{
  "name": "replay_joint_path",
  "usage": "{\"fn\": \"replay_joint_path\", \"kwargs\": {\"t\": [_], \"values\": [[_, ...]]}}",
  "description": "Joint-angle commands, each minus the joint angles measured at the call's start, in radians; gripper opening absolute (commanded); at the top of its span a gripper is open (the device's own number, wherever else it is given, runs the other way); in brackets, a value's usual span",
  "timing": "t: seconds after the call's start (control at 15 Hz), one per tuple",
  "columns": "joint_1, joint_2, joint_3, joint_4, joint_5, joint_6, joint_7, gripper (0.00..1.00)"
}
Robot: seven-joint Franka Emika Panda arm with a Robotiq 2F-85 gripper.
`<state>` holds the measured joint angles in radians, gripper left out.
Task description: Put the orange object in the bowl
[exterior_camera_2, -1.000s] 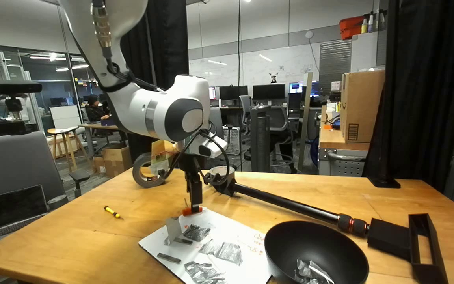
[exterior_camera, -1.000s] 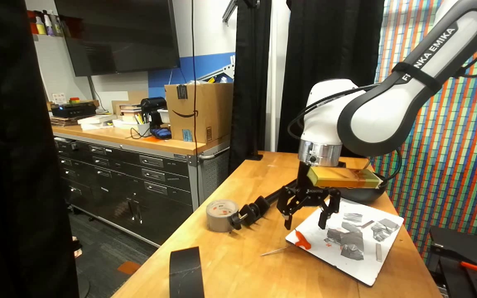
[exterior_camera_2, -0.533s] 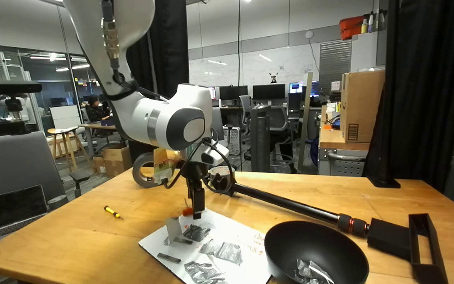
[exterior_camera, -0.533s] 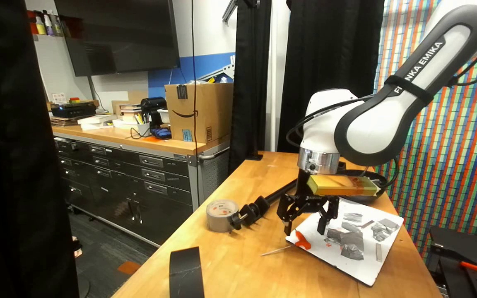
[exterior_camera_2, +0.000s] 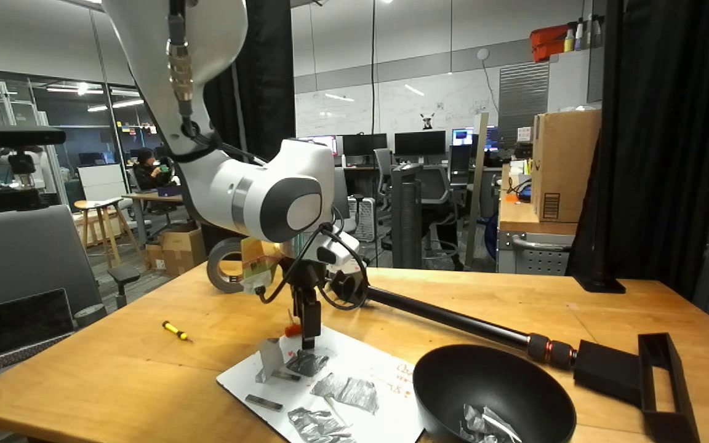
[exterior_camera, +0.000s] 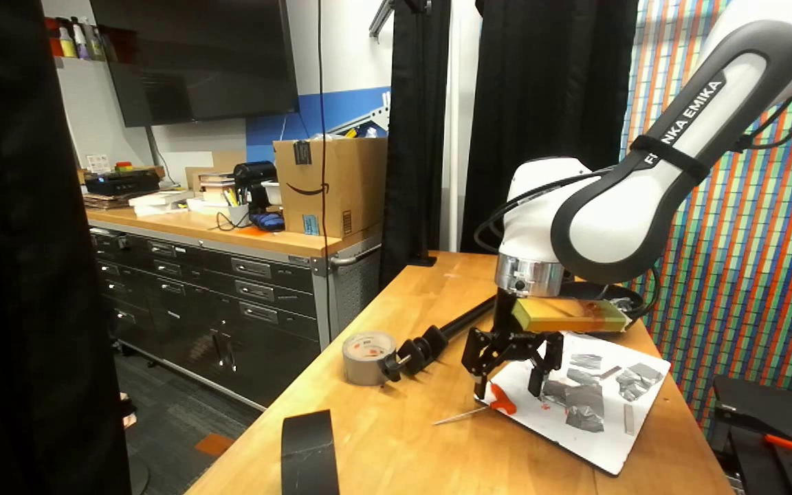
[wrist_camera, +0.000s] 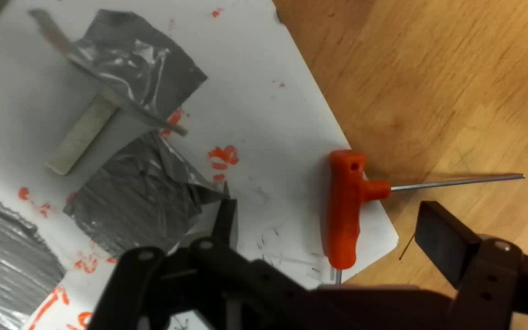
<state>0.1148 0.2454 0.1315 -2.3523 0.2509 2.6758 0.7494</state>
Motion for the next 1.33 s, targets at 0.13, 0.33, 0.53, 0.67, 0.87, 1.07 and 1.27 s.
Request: {"fn": "replay_joint_path", "kwargs": {"t": [0.13, 0.33, 0.53, 0.67, 0.87, 1.07, 1.27], "values": [[0.015, 0.013, -0.014, 0.013, 0.019, 0.02, -0.036, 0.74], [0.018, 0.014, -0.018, 0.014, 0.014, 0.02, -0.036, 0.52], [0.02, 0.015, -0.019, 0.016, 0.011, 0.019, -0.04, 0.29], [0.021, 0.015, -0.019, 0.021, 0.011, 0.019, -0.043, 0.19], [0.021, 0.013, -0.02, 0.024, 0.011, 0.018, -0.048, 0.16], [0.016, 0.003, -0.019, 0.023, 0.016, 0.008, -0.062, 0.16], [0.0, -0.052, -0.022, 0.007, 0.025, -0.022, -0.095, 0.16]]}}
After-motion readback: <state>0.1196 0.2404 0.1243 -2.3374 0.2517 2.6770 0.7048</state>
